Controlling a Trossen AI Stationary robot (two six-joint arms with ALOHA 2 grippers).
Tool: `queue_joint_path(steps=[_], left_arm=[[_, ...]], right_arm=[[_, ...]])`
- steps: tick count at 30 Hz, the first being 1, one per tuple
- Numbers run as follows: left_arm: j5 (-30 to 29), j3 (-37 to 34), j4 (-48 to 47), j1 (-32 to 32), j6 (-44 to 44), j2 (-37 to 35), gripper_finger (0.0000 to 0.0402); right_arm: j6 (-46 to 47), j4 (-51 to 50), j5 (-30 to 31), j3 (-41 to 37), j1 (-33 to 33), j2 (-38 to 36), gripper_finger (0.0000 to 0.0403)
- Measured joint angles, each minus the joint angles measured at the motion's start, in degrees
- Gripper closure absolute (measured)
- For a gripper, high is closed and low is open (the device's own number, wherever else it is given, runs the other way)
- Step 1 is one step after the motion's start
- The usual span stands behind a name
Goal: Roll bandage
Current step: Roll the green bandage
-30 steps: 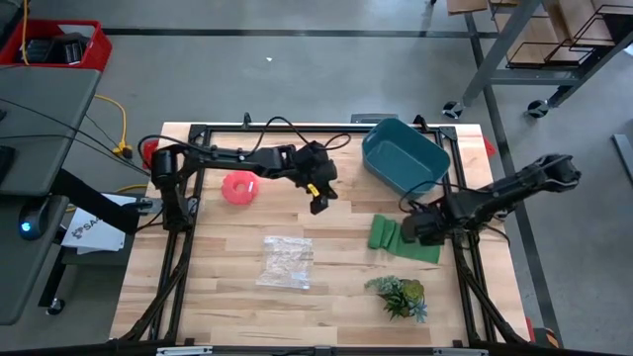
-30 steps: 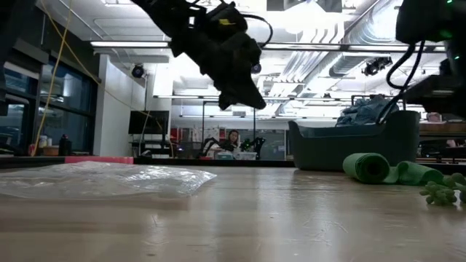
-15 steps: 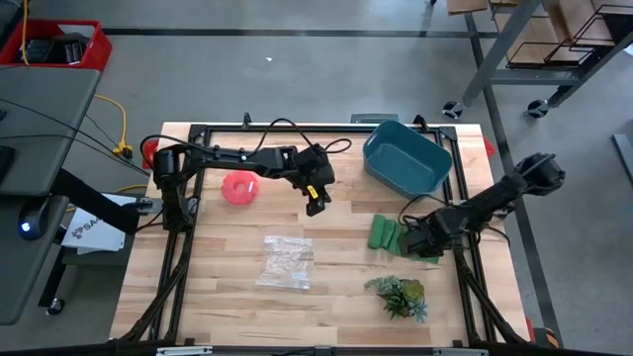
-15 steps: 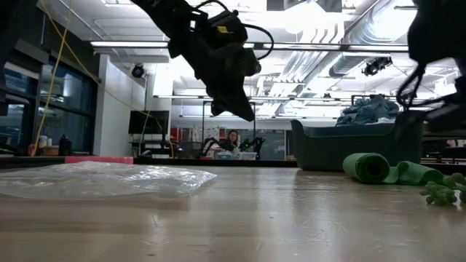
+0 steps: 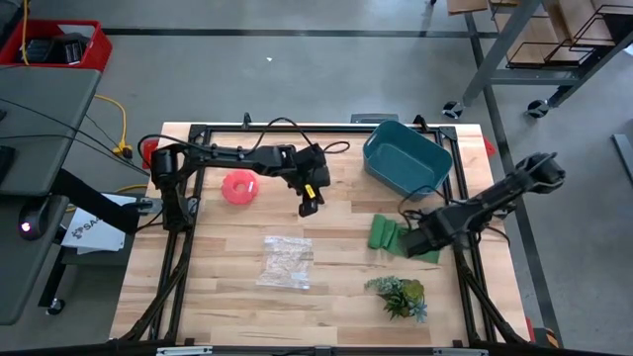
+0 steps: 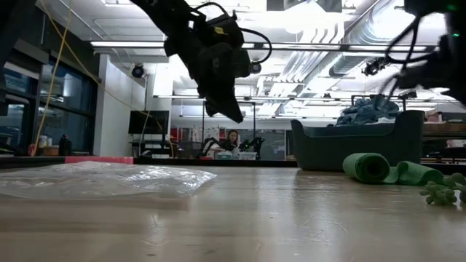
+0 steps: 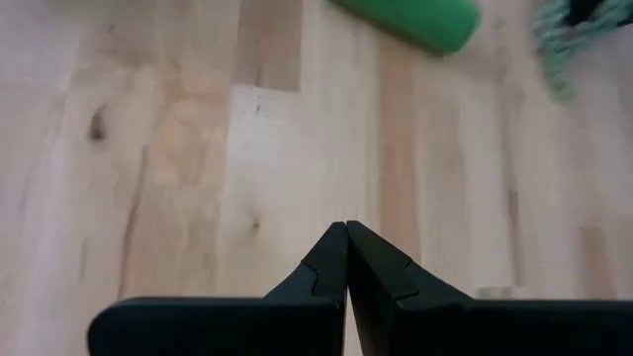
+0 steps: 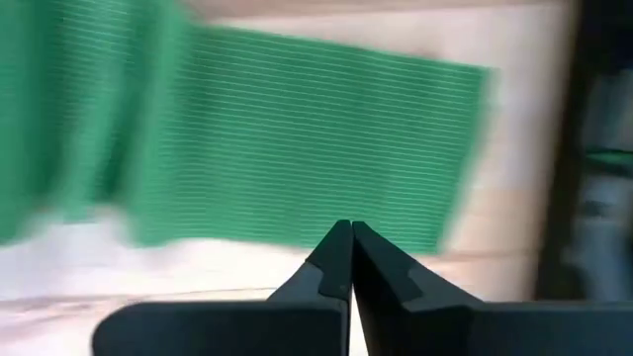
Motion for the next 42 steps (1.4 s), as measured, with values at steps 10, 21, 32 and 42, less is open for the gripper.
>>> queue_joint_path(steps=[10, 21, 32, 42], left_arm=[[11.34, 1.56, 23.00, -0.85, -17.87, 4.39, 0.0357], [10.79, 11.18, 29.61, -6.98, -41.67, 20.54, 0.0174], [4.30, 17.20, 30.11, -9.81, -54.86, 26.62, 0.0138], [1.27, 17.14, 9.51, -5.71, -44.24, 16.63, 0.0139]], right_arm=[[0.54, 0.10, 0.97, 0.14, -0.77, -1.57, 0.0403], [7.17, -18.18, 0.14, 6.64, 2.85, -8.46, 0.0402], [4.90, -16.19, 7.11, 7.09, 2.84, -11.47, 0.0402], [-14.75, 12.51, 13.51, -1.82, -1.09, -11.15, 0.0402]])
